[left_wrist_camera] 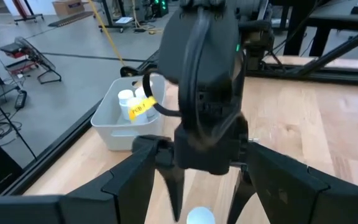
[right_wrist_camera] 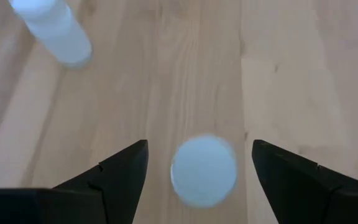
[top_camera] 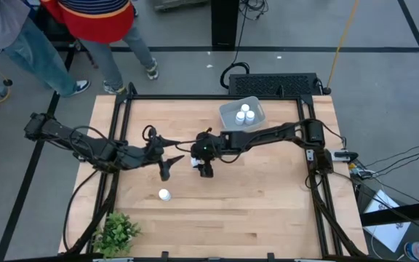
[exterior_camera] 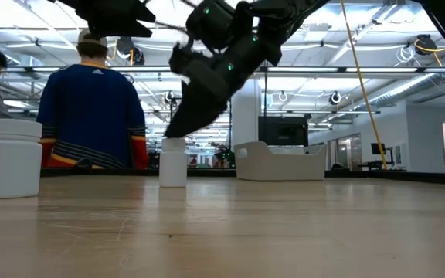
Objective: Pick and place pill bottles into a basket
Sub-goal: Put the white medicine bottle into the gray bin
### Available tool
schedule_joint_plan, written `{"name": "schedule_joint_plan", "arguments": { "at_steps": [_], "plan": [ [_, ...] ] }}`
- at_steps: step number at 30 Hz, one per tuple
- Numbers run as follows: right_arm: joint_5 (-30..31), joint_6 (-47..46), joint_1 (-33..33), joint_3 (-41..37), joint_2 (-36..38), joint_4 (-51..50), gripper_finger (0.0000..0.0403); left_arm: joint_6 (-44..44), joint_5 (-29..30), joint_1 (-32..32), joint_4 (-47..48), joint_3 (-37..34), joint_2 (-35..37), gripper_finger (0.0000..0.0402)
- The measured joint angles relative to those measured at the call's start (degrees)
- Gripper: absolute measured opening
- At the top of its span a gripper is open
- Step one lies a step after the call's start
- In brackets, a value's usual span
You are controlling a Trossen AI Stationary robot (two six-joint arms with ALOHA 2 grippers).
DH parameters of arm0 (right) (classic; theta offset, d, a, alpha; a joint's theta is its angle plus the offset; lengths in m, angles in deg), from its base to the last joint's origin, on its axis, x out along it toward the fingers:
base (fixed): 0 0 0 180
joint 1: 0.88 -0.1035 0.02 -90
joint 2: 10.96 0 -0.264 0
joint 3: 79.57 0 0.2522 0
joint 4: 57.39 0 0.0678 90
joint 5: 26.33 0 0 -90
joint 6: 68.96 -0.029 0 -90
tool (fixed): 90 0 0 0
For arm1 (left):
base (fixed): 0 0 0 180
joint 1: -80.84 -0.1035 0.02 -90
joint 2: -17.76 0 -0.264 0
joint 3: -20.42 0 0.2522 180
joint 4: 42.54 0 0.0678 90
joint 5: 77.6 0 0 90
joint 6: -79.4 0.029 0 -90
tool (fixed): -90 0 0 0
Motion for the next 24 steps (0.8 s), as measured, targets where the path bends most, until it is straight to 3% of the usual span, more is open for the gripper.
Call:
{"name": "schedule_joint_plan", "arguments": {
  "at_steps": [19, 24],
  "plan": [
    [-0.32, -0.57, -0.01, -0.14, -2.33, 0.21, 0.0278, 0.07, 0.0, 0.0, -1.36, -0.96, -0.02, 0.0257],
    [-0.4, -0.64, -0.01, -0.13, -2.9, 0.89, 0.0257, 0.07, 0.02, 0.0, -1.27, -0.96, -0.02, 0.0258]
  ]
}}
